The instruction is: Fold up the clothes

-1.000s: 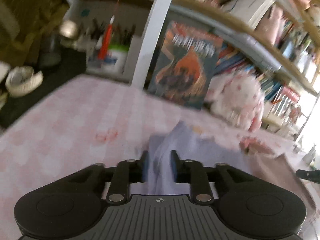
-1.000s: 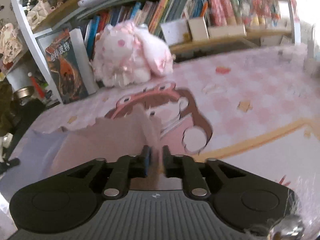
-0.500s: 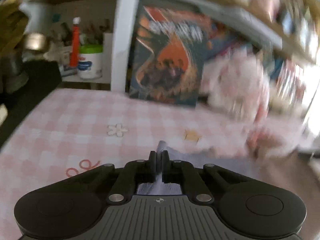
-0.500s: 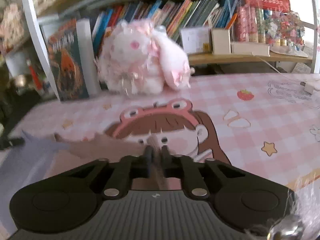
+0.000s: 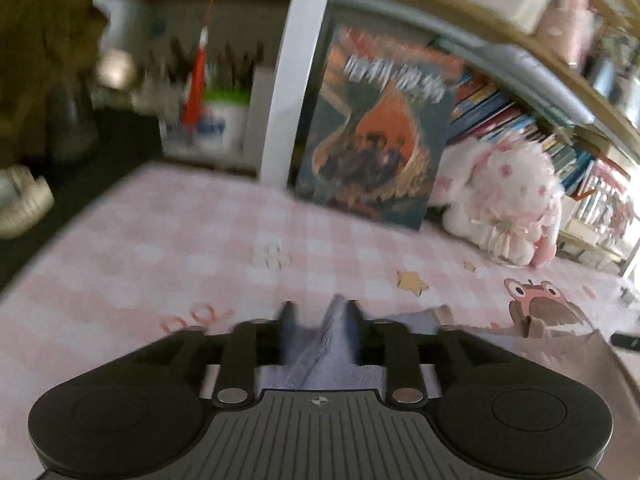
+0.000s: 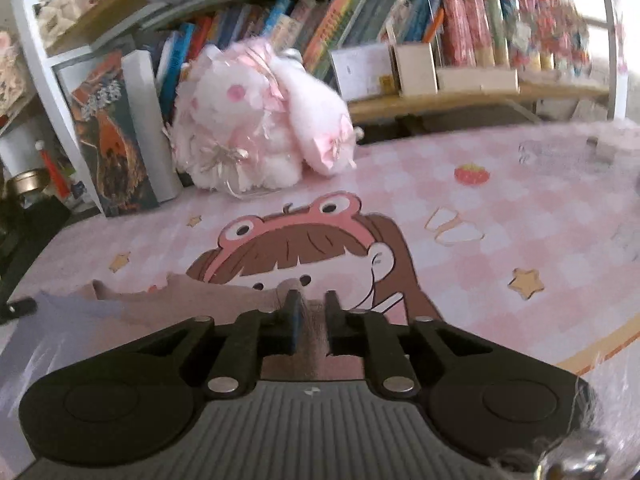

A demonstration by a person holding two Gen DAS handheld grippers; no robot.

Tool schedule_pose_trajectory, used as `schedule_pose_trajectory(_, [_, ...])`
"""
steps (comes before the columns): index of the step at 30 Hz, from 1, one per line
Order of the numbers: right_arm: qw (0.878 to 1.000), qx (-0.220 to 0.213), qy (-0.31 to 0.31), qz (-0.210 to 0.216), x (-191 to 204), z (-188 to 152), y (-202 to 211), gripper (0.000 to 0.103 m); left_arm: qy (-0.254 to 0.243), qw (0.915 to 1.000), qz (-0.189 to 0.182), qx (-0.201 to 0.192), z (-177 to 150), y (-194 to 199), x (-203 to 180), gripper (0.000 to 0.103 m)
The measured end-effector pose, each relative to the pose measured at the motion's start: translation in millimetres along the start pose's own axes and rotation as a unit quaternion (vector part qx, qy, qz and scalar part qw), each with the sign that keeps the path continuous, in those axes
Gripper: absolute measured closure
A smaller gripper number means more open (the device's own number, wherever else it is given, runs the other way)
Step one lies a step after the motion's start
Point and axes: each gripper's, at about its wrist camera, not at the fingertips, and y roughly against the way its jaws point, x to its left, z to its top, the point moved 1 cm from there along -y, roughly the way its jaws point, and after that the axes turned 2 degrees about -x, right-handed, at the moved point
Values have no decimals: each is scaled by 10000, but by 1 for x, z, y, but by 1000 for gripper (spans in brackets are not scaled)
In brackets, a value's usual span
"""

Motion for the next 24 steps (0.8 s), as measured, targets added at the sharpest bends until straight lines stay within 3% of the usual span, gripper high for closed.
schedule_pose_trajectory(2, [9997, -189, 155, 3, 3, -1, 16, 59, -276, 9995, -39, -163, -2, 19, -7, 56])
schedule_pose_trajectory(7, [9974, -415, 586, -71, 15, -14, 57, 38, -638, 9974, -146, -316, -18, 65, -21, 39])
schedule_pose_trajectory(14, [9952, -378, 887, -167, 29, -49, 92, 23, -684, 9972, -261, -178, -56, 103, -33, 32])
schedule_pose_trajectory(24, [9943, -187, 1047, -66, 45, -88, 121, 22, -513, 9982, -310, 100, -93, 133, -40, 31])
